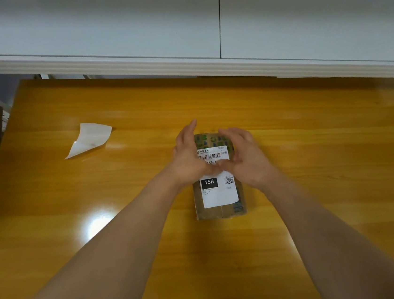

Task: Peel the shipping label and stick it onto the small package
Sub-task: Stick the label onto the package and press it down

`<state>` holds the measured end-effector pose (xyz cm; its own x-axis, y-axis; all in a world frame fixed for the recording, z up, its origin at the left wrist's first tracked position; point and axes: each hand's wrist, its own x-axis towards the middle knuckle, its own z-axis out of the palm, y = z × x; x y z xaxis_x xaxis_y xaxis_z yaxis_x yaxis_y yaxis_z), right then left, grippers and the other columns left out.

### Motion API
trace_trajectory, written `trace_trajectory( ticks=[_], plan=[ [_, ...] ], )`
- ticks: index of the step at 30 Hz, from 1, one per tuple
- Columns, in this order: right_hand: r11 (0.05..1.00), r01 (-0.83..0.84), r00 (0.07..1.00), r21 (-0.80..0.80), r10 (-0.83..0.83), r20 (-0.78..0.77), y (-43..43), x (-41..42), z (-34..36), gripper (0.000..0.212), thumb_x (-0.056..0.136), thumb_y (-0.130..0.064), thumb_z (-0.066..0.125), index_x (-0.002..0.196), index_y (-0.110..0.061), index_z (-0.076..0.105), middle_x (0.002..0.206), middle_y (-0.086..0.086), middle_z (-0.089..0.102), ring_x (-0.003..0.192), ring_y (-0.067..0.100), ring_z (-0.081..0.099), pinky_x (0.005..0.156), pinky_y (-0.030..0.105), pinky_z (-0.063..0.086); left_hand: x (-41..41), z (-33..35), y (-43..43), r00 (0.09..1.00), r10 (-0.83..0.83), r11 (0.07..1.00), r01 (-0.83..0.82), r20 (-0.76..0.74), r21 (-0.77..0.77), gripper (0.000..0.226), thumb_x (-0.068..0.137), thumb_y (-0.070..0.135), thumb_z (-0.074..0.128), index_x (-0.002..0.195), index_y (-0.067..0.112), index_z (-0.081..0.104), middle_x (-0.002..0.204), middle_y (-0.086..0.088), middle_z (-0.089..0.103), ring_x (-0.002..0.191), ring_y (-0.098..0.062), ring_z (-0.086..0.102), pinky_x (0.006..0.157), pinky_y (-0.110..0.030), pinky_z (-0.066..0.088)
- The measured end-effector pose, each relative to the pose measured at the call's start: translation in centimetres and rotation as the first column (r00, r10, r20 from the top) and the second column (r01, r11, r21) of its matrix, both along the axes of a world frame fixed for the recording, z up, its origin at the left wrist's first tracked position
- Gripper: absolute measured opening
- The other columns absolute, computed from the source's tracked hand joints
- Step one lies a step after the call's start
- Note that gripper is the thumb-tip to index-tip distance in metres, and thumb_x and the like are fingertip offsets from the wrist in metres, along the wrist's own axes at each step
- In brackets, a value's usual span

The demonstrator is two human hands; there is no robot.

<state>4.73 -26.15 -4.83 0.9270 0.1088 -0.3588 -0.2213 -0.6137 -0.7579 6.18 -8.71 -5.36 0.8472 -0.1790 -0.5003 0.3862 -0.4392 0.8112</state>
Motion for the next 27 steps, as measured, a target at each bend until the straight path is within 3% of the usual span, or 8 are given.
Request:
trace_trajectory(
  ticks=[4,6,9,14,16,21,27],
  plan=[
    [0.998,-0.057,0.997,-0.001,0.057,-0.050,0.2,-0.4,-0.2,0.090,0.079,-0.011,0.080,0.154,-0.024,0.032,0.159,0.000,0.016,0.143,0.023,0.035,0.106,0.040,0.049,-0.6,-0.2,-0.1,0.994,-0.096,0.991,0.089,0.058,0.099,0.129,0.062,0.018,0.091,0.158,0.030,0.005,0.163,0.007,-0.004,0.148,-0.029,0.011,0.118,-0.052,0.027],
    [0.999,-0.049,0.998,-0.013,0.049,-0.045,0.4,-0.4,-0.1,0.091,0.078,-0.010,0.081,0.154,-0.022,0.033,0.158,0.001,0.016,0.142,0.018,0.034,0.103,0.032,0.048,-0.6,-0.3,-0.2,0.994,-0.094,0.991,0.087,0.059,0.098,0.124,0.062,0.016,0.090,0.157,0.026,0.012,0.162,0.007,-0.002,0.147,-0.030,0.014,0.117,-0.051,0.029],
    [0.999,-0.018,1.000,-0.048,0.017,-0.017,0.6,-0.3,0.4,0.088,0.078,-0.009,0.080,0.153,-0.022,0.036,0.156,0.002,0.020,0.134,0.010,0.032,0.094,0.019,0.041,-0.5,-0.6,-0.4,0.996,-0.046,0.996,0.040,0.072,0.085,0.114,0.058,0.016,0.089,0.152,0.024,0.025,0.159,0.007,0.007,0.143,-0.028,0.021,0.115,-0.049,0.033],
    [0.992,0.122,0.991,-0.016,-0.121,0.053,1.4,-0.2,0.1,0.067,0.081,-0.008,0.076,0.141,-0.022,0.051,0.144,-0.001,0.034,0.115,0.007,0.045,0.076,-0.001,0.036,-0.2,-1.1,-1.1,0.994,0.085,0.995,-0.088,0.069,0.040,0.097,0.055,0.018,0.083,0.141,0.025,0.037,0.149,0.004,0.019,0.136,-0.028,0.030,0.111,-0.047,0.039],
    [0.983,0.182,0.980,-0.009,-0.181,0.088,1.8,-0.2,0.0,0.058,0.083,-0.008,0.074,0.136,-0.022,0.055,0.139,-0.003,0.038,0.108,0.005,0.046,0.075,0.000,0.036,-0.2,-1.4,-1.3,0.987,0.151,0.989,-0.150,0.063,-0.008,0.088,0.058,0.018,0.080,0.135,0.027,0.039,0.143,0.003,0.022,0.133,-0.028,0.033,0.108,-0.046,0.044],
    [0.959,0.282,0.950,-0.016,-0.277,0.143,2.7,-0.1,-0.3,0.043,0.086,-0.015,0.072,0.127,-0.023,0.061,0.137,-0.002,0.043,0.102,0.006,0.049,0.083,0.023,0.049,-0.1,-1.7,-2.2,0.962,0.261,0.965,-0.262,0.079,0.001,0.072,0.071,0.003,0.077,0.132,0.025,0.045,0.136,-0.005,0.028,0.127,-0.026,0.039,0.105,-0.040,0.047],
    [0.942,0.335,0.929,-0.029,-0.326,0.175,3.1,0.2,-0.6,0.031,0.090,-0.017,0.069,0.120,-0.024,0.064,0.134,-0.003,0.046,0.100,0.007,0.052,0.083,0.028,0.053,0.0,-1.6,-3.1,0.933,0.344,0.934,-0.352,0.108,0.064,0.064,0.069,0.009,0.072,0.124,0.032,0.048,0.126,0.001,0.029,0.125,-0.027,0.043,0.103,-0.043,0.047]
  ],
)
